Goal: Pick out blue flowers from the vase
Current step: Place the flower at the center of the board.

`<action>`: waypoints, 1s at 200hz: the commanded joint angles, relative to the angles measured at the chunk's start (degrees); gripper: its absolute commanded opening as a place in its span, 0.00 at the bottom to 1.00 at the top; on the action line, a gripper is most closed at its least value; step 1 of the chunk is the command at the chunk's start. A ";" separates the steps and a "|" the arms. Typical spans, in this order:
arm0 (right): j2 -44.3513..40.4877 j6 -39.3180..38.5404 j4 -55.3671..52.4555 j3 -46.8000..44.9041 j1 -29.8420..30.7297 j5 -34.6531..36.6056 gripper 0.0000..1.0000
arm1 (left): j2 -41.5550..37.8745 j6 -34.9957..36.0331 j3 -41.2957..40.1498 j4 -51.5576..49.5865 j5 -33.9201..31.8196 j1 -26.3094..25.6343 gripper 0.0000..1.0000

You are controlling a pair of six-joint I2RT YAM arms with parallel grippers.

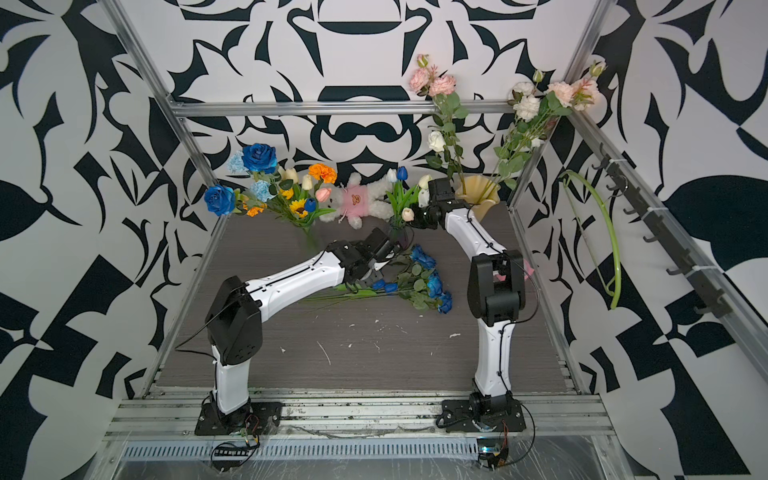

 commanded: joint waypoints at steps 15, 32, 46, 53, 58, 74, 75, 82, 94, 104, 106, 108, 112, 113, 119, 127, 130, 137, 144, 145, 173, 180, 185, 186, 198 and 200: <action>-4.25 -1.28 -0.96 0.16 -0.20 -0.79 0.00 | -3.40 -0.68 10.49 0.95 7.31 2.30 0.71; -4.17 -1.57 -1.07 0.10 -0.23 -1.05 0.00 | -2.43 -0.75 16.13 0.65 10.28 4.20 0.74; -4.30 -1.83 -1.08 -0.22 -0.18 -1.36 0.00 | -0.61 -1.76 21.02 0.00 12.58 6.12 0.75; -4.36 -2.12 -1.03 -0.45 -0.19 -1.57 0.00 | 0.44 -2.41 23.35 -0.29 13.43 6.95 0.76; -4.39 -2.33 -0.89 -0.60 -0.18 -1.86 0.00 | 1.28 -2.85 24.82 -0.37 13.97 7.43 0.77; -4.22 -3.11 -0.82 -0.60 -0.21 -2.64 0.00 | 3.62 -3.75 28.75 -0.07 15.81 8.61 0.78; -4.13 -3.12 -0.81 -0.56 -0.14 -2.68 0.00 | 3.81 -3.78 28.95 0.00 15.90 8.67 0.78; -4.06 -3.45 -0.67 -0.48 -0.18 -3.08 0.00 | 4.84 -4.55 30.28 0.46 16.59 9.26 0.79; -3.77 -3.57 -0.40 -0.15 -0.15 -4.05 0.00 | 6.82 -6.36 32.99 1.16 18.45 10.55 0.80; -3.69 -3.50 -0.13 -0.12 -0.18 -4.72 0.00 | 8.40 -8.20 34.76 2.04 20.07 11.86 0.81; -3.69 -3.42 -0.18 -0.15 -0.18 -4.74 0.00 | 8.71 -8.55 35.12 2.22 20.35 12.11 0.81; -3.65 -3.45 -0.13 -0.16 -0.23 -4.86 0.00 | 9.03 -8.91 35.47 2.42 20.66 12.43 0.81; -3.60 -3.28 -0.15 -0.14 -0.22 -5.04 0.00 | 9.60 -9.62 36.10 2.76 21.09 12.96 0.81; -3.60 -3.21 -0.12 -0.11 -0.23 -5.07 0.00 | 9.79 -9.84 36.27 2.86 21.18 13.09 0.81; -3.52 -2.95 0.00 -0.12 -0.18 -5.18 0.00 | 10.78 -10.93 37.22 3.48 21.84 13.94 0.82; -3.43 -2.67 0.13 -0.09 -0.23 -5.48 0.00 | 11.97 -12.04 38.63 4.04 22.71 14.84 0.82; -3.35 -2.60 0.21 -0.08 -0.23 -5.68 0.00 | 12.44 -12.32 39.10 4.21 23.02 15.22 0.82; -3.25 -2.32 0.33 -0.06 -0.17 -6.04 0.00 | 13.46 -12.82 40.10 4.93 23.37 15.66 0.83; -3.12 -2.02 0.49 -0.07 -0.17 -6.52 0.00 | 14.34 -13.03 40.83 5.70 23.42 16.17 0.83; -3.14 -2.01 0.51 -0.03 -0.21 -6.64 0.00 | 14.45 -13.03 40.92 5.82 23.40 16.23 0.83; -2.86 -1.15 1.21 -0.03 -0.22 -7.99 0.00 | 16.89 -13.26 42.15 9.38 23.54 16.86 0.89; -2.88 -1.12 1.25 -0.13 -0.22 -8.08 0.00 | 17.41 -13.22 42.36 10.14 23.61 16.99 0.89; -2.90 -1.04 1.35 -0.16 -0.18 -8.24 0.00 | 17.96 -13.21 42.57 10.52 23.78 17.08 0.89; -2.90 -1.03 1.38 -0.12 -0.21 -8.25 0.00 | 18.06 -13.21 42.62 10.61 23.84 17.04 0.89; -2.83 -0.94 1.61 -0.24 -0.20 -9.06 0.00 | 19.03 -13.22 43.13 11.54 24.26 17.14 0.89; -2.88 -0.91 1.66 -0.32 -0.19 -9.28 0.00 | 19.15 -13.26 43.10 11.74 24.43 17.12 0.89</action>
